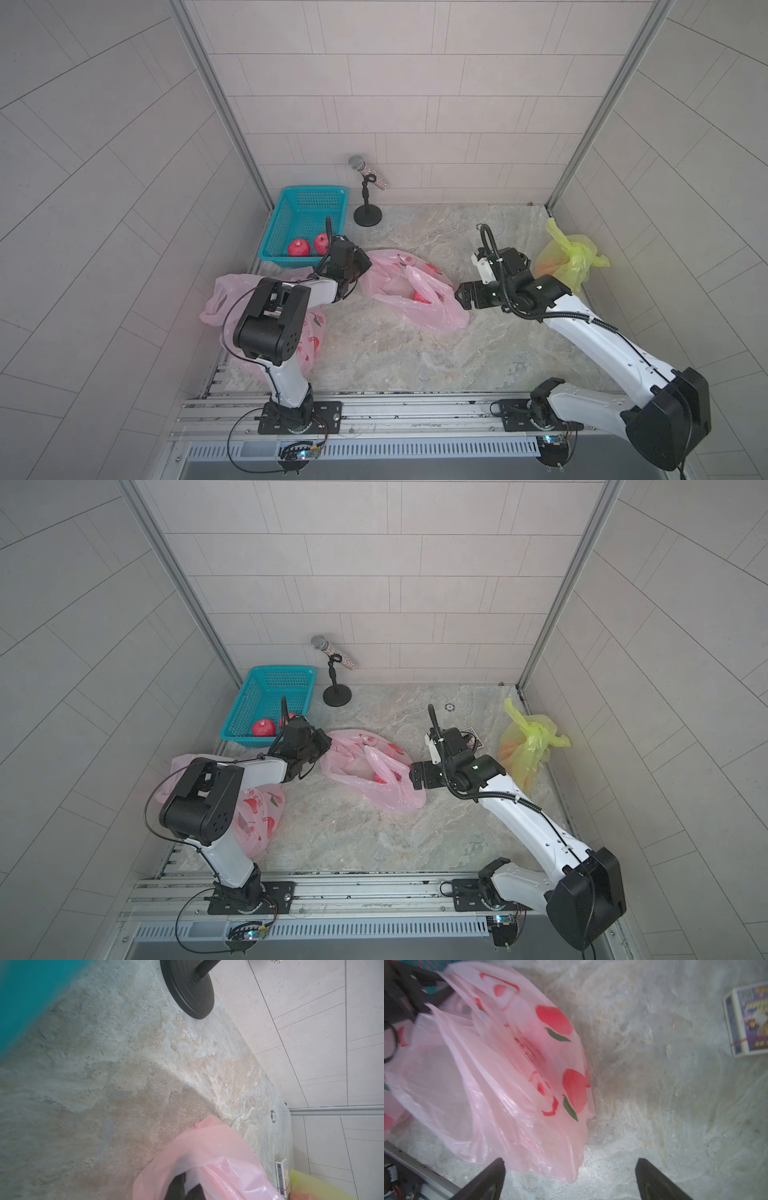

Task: Untie the knot of a plastic bag & take out the apple
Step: Adjust the plastic bag at the center of the board.

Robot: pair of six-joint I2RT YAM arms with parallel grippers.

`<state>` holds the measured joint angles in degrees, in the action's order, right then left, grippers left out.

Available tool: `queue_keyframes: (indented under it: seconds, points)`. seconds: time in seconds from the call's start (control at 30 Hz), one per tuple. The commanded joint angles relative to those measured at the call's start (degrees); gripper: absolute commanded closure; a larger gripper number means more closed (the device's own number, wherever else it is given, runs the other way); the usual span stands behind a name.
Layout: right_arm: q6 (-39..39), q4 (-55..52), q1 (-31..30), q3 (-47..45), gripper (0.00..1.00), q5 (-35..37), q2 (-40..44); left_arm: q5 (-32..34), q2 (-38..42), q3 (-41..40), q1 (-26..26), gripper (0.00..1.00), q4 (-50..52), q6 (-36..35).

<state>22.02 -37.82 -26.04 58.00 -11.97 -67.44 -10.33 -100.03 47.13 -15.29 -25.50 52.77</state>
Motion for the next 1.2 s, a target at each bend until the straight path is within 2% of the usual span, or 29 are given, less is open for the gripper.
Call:
queue_keyframes:
  seconds: [0.0, 0.07, 0.17, 0.4, 0.43, 0.5, 0.6, 0.63, 0.77, 0.93, 1.0, 1.03, 1.17]
  points:
    - [-2.6, -2.0, -1.5, 5.0, 0.00, -0.7, -5.2, 2.2, 3.0, -1.5, -0.7, 1.00, -1.9, 1.6]
    - [-4.4, -0.3, -3.7, 8.9, 0.00, -1.3, -9.6, 2.4, 3.9, -1.9, -1.3, 1.00, -1.5, 1.6]
    - [-7.9, 0.7, -7.6, 16.0, 0.00, 1.5, -16.6, 2.5, 4.3, -2.5, -1.8, 1.00, -1.4, 1.9]
    - [-11.3, -0.3, -10.1, 25.2, 0.00, 5.5, -28.6, 2.2, 3.5, -2.7, -2.4, 1.00, -2.2, 2.1]
    - [-11.7, -2.0, -10.1, 25.9, 0.04, 5.4, -29.8, 2.3, 3.4, -2.6, -2.4, 1.00, -2.4, 2.4]
    - [-11.7, -3.4, -10.2, 25.4, 0.22, 5.7, -29.8, 2.5, 3.0, -2.5, -2.4, 1.00, -3.0, 2.7]
    - [-10.9, -4.2, -10.2, 21.7, 0.88, 5.5, -25.3, 2.7, 2.3, -1.7, -2.4, 1.00, -3.3, 2.8]
    - [-10.5, -5.5, -10.2, 20.4, 0.98, 5.7, -23.2, 2.9, 1.9, -1.5, -2.4, 1.00, -3.3, 2.9]
    - [-8.5, -11.1, -10.2, 14.2, 1.00, 2.3, -14.6, 3.5, 0.9, -1.1, -2.4, 1.00, -3.7, 3.6]
    - [-2.3, -12.4, -10.2, -1.1, 1.00, -5.6, -7.4, 4.0, 0.6, -1.7, -2.3, 1.00, -3.9, 4.1]
    - [1.1, -9.8, -10.5, -7.4, 1.00, -5.8, -5.6, 4.0, 0.6, -1.9, -2.2, 1.00, -3.7, 4.0]
    - [2.6, -7.1, -12.5, -9.5, 1.00, -2.9, -4.6, 4.0, 0.5, -2.0, -2.1, 1.00, -3.7, 3.9]
    - [7.4, -3.6, -11.2, -10.7, 1.00, -2.9, -7.4, 3.9, -0.2, -2.5, -2.0, 1.00, -4.7, 4.2]
